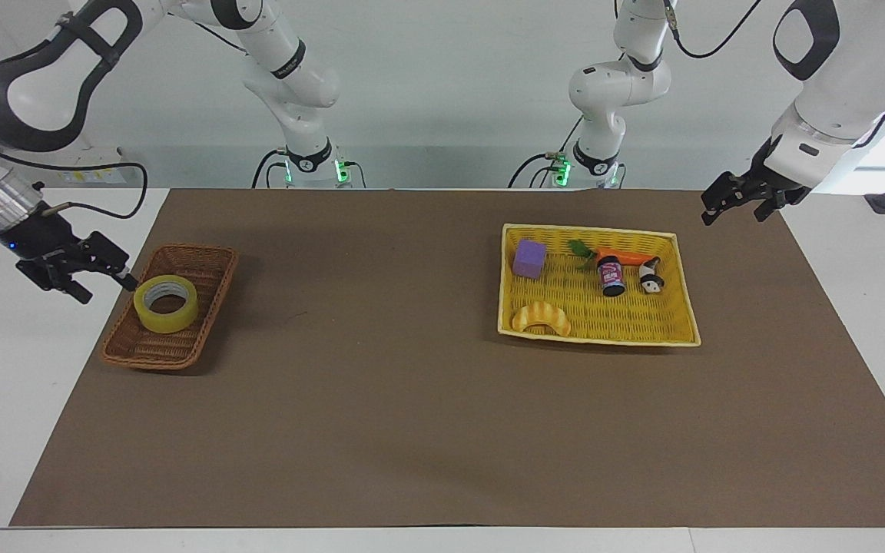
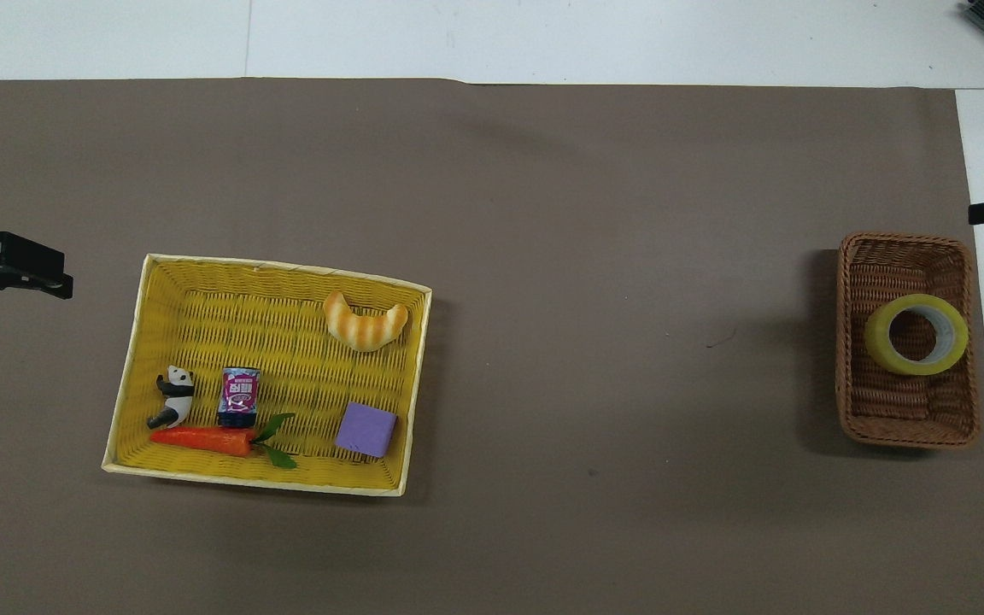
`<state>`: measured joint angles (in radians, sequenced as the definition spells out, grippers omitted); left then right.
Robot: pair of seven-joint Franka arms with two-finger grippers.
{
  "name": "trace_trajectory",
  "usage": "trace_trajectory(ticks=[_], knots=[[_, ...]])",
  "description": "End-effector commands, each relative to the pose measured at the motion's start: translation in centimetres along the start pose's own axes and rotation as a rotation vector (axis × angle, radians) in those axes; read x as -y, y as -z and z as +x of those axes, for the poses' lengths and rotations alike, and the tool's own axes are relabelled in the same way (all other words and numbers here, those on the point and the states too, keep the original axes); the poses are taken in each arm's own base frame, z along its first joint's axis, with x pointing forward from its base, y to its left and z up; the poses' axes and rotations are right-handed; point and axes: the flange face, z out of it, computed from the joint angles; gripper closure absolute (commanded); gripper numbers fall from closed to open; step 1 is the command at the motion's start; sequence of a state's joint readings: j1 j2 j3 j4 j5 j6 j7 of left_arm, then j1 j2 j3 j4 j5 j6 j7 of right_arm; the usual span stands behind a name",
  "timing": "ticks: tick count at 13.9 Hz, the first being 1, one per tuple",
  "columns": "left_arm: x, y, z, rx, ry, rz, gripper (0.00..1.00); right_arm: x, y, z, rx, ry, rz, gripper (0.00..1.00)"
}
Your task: Move tape to another basket
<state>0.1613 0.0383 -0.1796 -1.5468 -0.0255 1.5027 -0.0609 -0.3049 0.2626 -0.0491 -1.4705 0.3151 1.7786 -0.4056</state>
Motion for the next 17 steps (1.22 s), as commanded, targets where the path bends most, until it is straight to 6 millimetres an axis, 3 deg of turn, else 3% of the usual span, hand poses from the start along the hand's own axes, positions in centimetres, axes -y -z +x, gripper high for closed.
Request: trace_trajectory(ticks=[1, 5, 11, 14, 17], knots=[[0.1, 0.5, 0.0, 0.001, 0.012, 0.015, 0.0, 5.9, 2.1, -0.3, 0.018, -0.039, -0.128, 0.0], [0.1, 0.5, 0.0, 0.004, 0.012, 0.015, 0.0, 12.7, 2.5, -1.4, 0.032, -0.108, -0.183, 0.0], [-0.8, 1.2, -0.3, -0.01, -0.011, 0.022, 0.0, 21.0, 1.9, -3.1, 0.051, -0.221, -0.221, 0.0], [-1.5, 1.5, -0.4, -0.02, -0.021, 0.028, 0.0, 23.2, 2.2, -3.8, 0.038, -0.243, -0.239, 0.0], [-0.8, 1.5, -0.3, -0.026, -0.004, 0.019, 0.0, 22.6, 5.4, -3.8, 0.006, -0.241, -0.265, 0.0]])
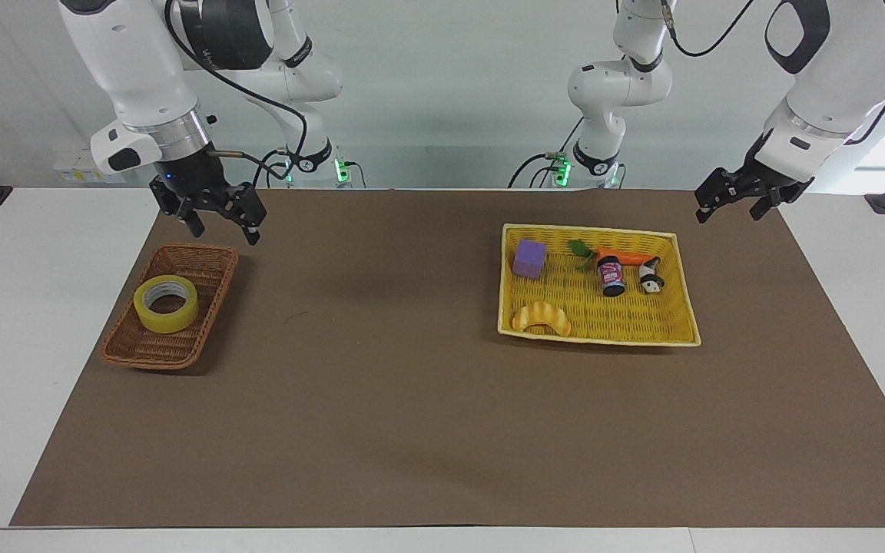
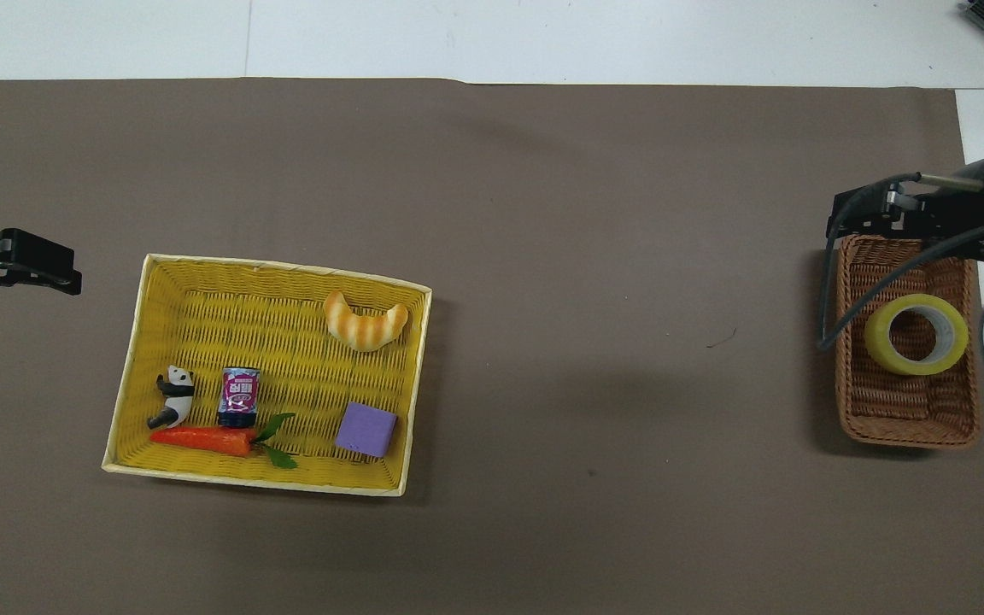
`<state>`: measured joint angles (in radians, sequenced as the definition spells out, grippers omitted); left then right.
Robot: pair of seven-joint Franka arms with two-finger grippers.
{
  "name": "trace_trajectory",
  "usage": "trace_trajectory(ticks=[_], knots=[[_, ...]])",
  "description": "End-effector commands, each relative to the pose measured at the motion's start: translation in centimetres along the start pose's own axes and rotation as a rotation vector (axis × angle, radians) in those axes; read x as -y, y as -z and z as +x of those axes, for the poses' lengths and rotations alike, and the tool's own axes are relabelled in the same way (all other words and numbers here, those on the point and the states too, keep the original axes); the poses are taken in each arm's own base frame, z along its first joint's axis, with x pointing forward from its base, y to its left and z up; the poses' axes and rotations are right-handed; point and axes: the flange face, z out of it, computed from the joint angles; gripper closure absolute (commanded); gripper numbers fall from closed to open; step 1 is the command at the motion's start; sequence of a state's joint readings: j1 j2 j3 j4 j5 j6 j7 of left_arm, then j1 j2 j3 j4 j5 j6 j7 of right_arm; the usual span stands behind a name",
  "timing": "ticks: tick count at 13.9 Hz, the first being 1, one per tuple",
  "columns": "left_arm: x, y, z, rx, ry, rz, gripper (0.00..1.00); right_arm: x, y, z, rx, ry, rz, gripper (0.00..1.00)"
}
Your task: Move tape to another basket
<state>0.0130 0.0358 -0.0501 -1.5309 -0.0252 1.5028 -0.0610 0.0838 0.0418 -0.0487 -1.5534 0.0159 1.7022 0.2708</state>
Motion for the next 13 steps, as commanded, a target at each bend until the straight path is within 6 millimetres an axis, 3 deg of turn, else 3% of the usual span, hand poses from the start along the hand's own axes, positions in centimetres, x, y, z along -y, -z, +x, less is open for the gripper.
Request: trace_trajectory(ticks=[1, 5, 7, 13], knots=[[0.4, 0.7, -0.2, -0.005, 0.017, 0.013, 0.0, -2.0, 3.6, -0.9, -0.014, -0.027, -0.019, 0.0], [0.4, 0.7, -0.2, -0.005, 0.017, 0.013, 0.0, -4.1, 7.9, -3.9, 0.033, 0.036, -0.025, 0.0], [0.4, 0.7, -0.1, -0.01, 0.017, 0.013, 0.0, -4.7, 6.6, -4.7, 0.075, 0.035, -0.011, 0.0], [0.0, 1.9, 0.1, -0.076, -0.093, 0.01, 0.0, -7.3, 6.0, -4.9, 0.103, 0.1, -0.011, 0.0]])
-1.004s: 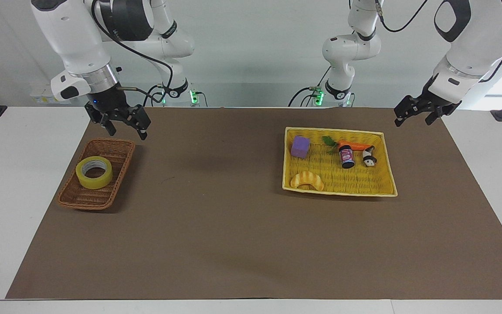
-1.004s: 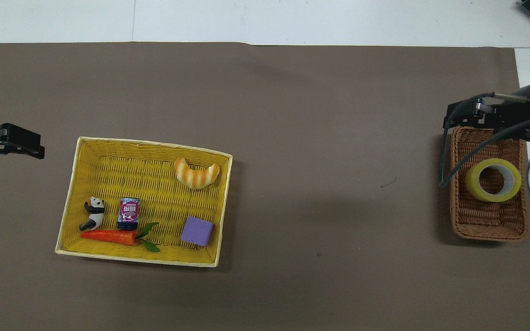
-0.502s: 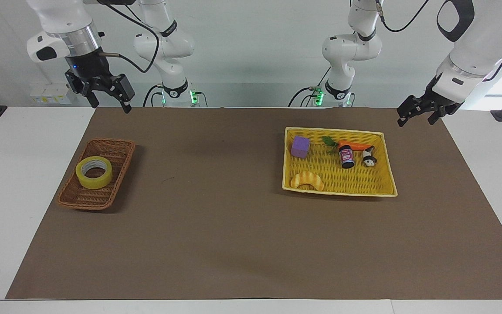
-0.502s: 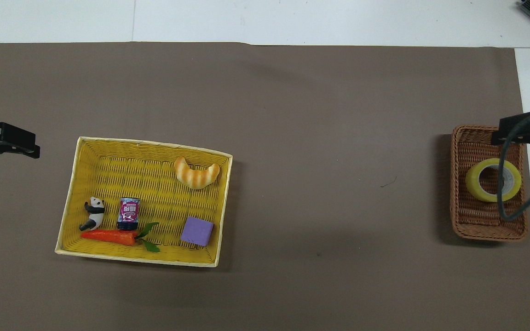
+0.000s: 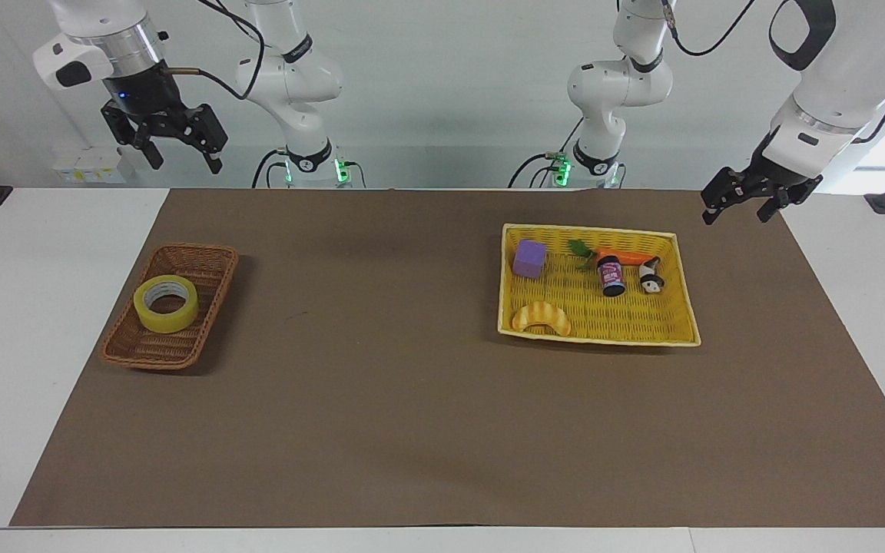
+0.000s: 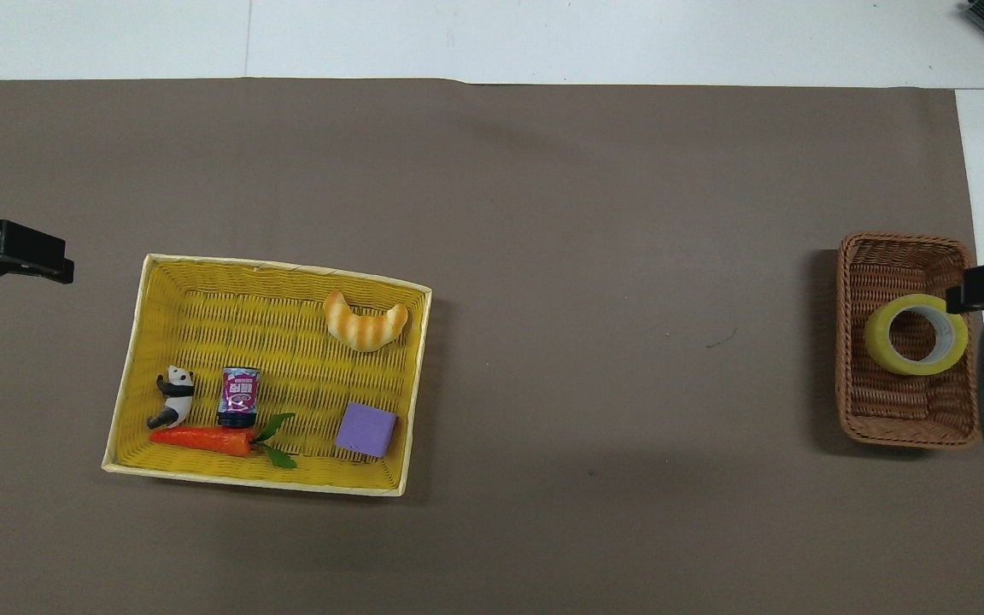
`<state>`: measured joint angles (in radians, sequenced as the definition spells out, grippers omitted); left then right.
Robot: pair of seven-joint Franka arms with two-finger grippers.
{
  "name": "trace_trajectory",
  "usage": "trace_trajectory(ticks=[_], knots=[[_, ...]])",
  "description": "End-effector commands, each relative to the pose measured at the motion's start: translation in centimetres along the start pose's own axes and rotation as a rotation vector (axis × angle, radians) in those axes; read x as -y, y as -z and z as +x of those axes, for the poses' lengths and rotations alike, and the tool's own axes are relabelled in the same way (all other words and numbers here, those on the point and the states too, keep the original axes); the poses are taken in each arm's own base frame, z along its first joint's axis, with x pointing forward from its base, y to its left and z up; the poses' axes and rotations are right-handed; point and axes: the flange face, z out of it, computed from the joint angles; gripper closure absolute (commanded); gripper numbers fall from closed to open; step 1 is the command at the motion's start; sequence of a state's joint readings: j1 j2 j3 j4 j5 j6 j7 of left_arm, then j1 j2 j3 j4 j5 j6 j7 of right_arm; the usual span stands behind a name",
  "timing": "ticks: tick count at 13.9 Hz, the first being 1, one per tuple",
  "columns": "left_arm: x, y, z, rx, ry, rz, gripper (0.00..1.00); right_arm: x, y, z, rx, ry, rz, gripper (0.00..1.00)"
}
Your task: Move tape to another basket
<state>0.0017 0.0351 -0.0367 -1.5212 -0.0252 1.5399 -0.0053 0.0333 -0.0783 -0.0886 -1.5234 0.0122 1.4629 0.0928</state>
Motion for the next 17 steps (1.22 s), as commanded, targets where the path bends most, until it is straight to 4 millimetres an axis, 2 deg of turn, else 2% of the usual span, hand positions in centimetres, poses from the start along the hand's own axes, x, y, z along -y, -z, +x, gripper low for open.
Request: trace_trajectory(ticks=[1, 3, 5, 7, 17], knots=[[-0.2, 1.9, -0.7, -0.041, -0.037, 0.011, 0.0, -1.6, -0.6, -1.0, 0.018, -0.003, 0.006, 0.0], [-0.3, 2.0, -1.1, -0.03, -0.034, 0.013, 0.0, -1.7, -0.9, -1.1, 0.016, -0.002, 0.007, 0.0], [0.4, 2.1, -1.2, -0.03, -0.02, 0.013, 0.0, -1.7, -0.9, -1.1, 0.015, 0.003, 0.005, 0.0], [0.7, 2.1, -1.2, -0.029, -0.014, 0.013, 0.0, -1.8, -0.9, -1.0, 0.011, 0.064, -0.006, 0.0], [0.5, 2.0, -1.2, -0.029, -0.017, 0.013, 0.0, -2.0, -1.1, -1.1, 0.017, 0.069, -0.026, 0.0]])
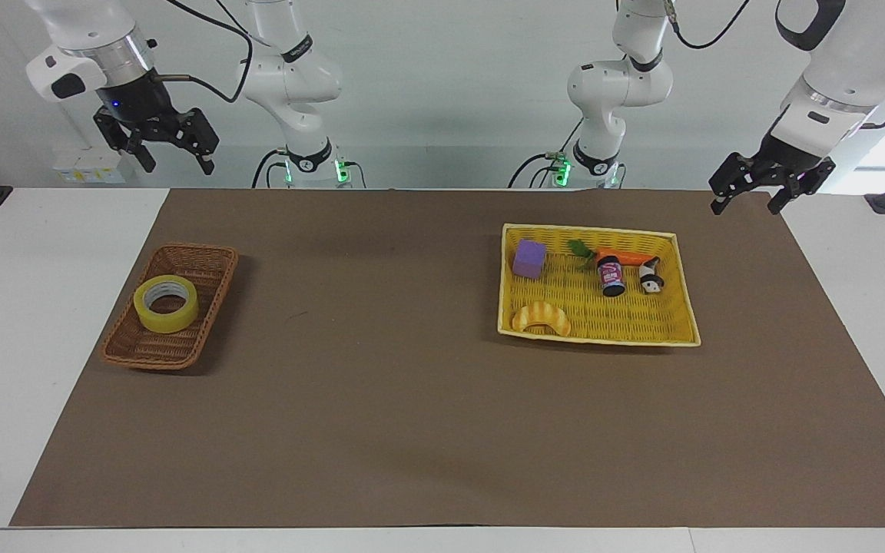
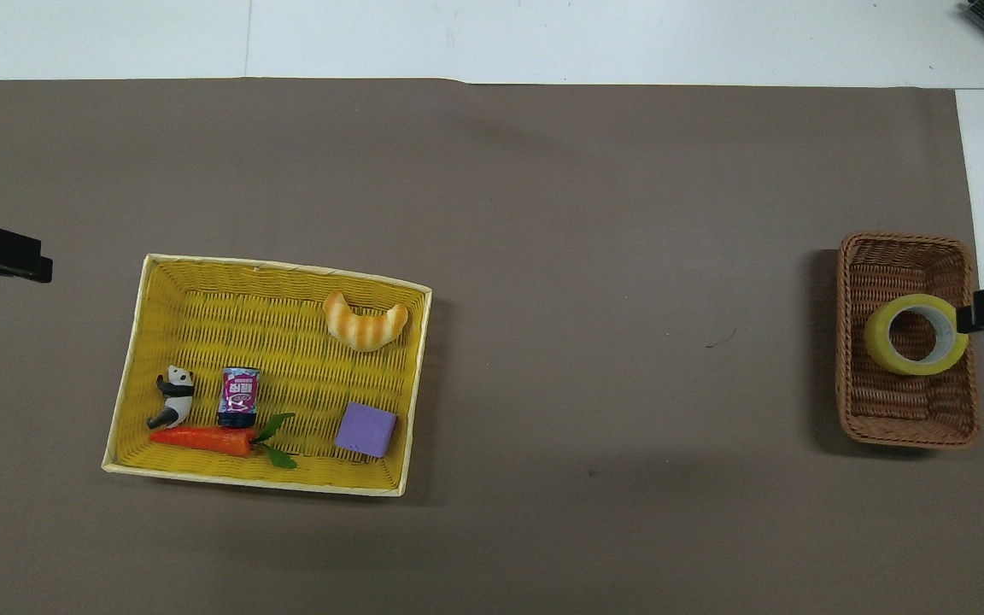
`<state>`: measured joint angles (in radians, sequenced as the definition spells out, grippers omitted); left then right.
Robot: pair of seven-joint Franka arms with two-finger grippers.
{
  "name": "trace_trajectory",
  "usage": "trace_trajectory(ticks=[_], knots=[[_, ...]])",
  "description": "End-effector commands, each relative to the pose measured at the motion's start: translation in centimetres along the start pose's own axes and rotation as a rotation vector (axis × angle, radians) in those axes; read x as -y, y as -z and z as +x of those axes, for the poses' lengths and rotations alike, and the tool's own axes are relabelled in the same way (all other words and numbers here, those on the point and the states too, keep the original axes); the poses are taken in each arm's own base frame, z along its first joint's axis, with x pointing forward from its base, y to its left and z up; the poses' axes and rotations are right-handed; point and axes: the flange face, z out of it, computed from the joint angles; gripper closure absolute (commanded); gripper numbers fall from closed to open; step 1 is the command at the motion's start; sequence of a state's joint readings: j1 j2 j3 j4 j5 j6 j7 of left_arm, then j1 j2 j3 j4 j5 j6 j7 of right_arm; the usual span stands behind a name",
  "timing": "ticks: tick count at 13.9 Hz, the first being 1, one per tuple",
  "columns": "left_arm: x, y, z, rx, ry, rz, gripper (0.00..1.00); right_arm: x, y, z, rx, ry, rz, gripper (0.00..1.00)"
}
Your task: Move tape to another basket
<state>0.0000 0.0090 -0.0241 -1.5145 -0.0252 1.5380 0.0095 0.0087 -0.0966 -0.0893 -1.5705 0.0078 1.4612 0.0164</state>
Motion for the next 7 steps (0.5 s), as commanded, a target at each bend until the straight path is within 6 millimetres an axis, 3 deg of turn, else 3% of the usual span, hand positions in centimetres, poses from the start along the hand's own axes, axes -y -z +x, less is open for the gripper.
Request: trace_trajectory(ticks=[1, 7], knots=[[0.0, 0.3, -0.37, 0.002, -0.012, 0.012, 0.0, -0.63, 0.06, -0.62, -0.014, 0.017, -0.024, 0.0], [0.16, 0.14, -0.86, 0.033, -0.009, 0.011, 0.0, -0.38, -0.36, -0.71, -0.005, 0.024, -0.023, 0.0]])
